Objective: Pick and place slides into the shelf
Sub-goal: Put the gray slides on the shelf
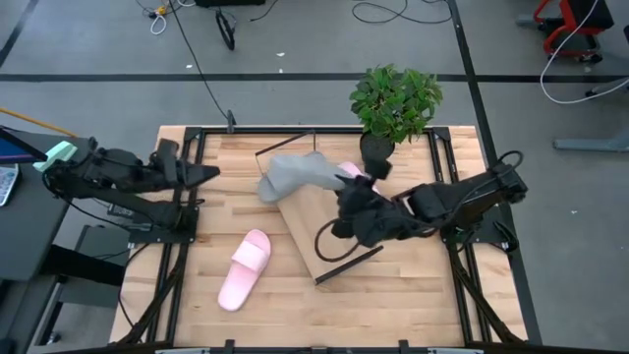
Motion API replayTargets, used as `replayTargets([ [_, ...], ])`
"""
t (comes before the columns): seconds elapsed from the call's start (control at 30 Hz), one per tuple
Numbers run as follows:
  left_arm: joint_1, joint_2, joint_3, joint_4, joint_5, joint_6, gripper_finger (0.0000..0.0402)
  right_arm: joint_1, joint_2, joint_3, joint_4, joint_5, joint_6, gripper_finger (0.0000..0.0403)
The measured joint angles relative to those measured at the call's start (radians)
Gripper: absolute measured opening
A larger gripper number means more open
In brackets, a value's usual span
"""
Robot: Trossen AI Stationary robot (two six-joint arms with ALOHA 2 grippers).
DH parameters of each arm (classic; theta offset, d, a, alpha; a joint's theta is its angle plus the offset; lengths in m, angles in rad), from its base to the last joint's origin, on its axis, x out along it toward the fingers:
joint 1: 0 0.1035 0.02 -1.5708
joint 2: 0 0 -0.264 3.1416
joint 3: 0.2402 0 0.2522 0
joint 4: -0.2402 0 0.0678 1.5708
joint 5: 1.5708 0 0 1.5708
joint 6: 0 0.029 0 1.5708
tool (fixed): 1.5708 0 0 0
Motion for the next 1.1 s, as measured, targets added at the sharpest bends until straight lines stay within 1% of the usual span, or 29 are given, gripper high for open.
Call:
replayTargets([
  [0.07,0.0,-0.004,0.0,-0.001,-0.046,0.037,0.0193,0.028,-0.002,0.0,-0.011,0.001,0.137,0.0087],
  [0.17,0.0,0.0,0.0,-0.002,-0.106,0.087,0.0187,0.075,0.003,0.0,-0.012,0.027,0.28,0.0086],
  [0.27,0.0,0.018,0.0,-0.001,-0.161,0.118,0.0182,0.119,0.004,0.0,-0.014,0.103,0.438,0.0088],
  [0.37,0.0,0.048,0.0,-0.002,-0.2,0.131,0.0181,0.152,0.004,0.0,-0.016,0.222,0.602,0.0088],
  [0.5,0.0,0.104,0.0,0.002,-0.223,0.131,0.0185,0.189,0.004,0.0,-0.02,0.39,0.776,0.0087],
  [0.6,-0.001,0.146,0.0,0.015,-0.225,0.108,0.0187,0.208,0.004,-0.008,-0.034,0.482,0.925,0.0092],
  [0.67,-0.003,0.174,0.0,0.03,-0.225,0.106,0.0186,0.214,0.004,-0.038,-0.038,0.539,1.04,0.0093],
  [0.7,-0.007,0.185,0.0,0.038,-0.225,0.114,0.0185,0.216,0.004,-0.055,-0.04,0.554,1.113,0.0093],
  [0.8,-0.026,0.216,0.0,0.059,-0.229,0.173,0.018,0.213,0.004,-0.119,-0.021,0.556,1.34,0.0089],
  [0.87,-0.044,0.228,0.0,0.066,-0.233,0.233,0.0178,0.209,0.004,-0.189,0.041,0.558,1.46,0.0088],
  [0.93,-0.065,0.231,0.0,0.063,-0.234,0.309,0.0176,0.201,0.007,-0.258,0.125,0.551,1.533,0.0088],
  [1.0,-0.095,0.229,0.0,0.063,-0.236,0.409,0.0177,0.188,0.007,-0.314,0.246,0.552,1.556,0.0089],
  [1.1,-0.142,0.227,0.0,0.063,-0.241,0.549,0.0178,0.154,0.008,-0.396,0.488,0.558,1.533,0.0089],
])
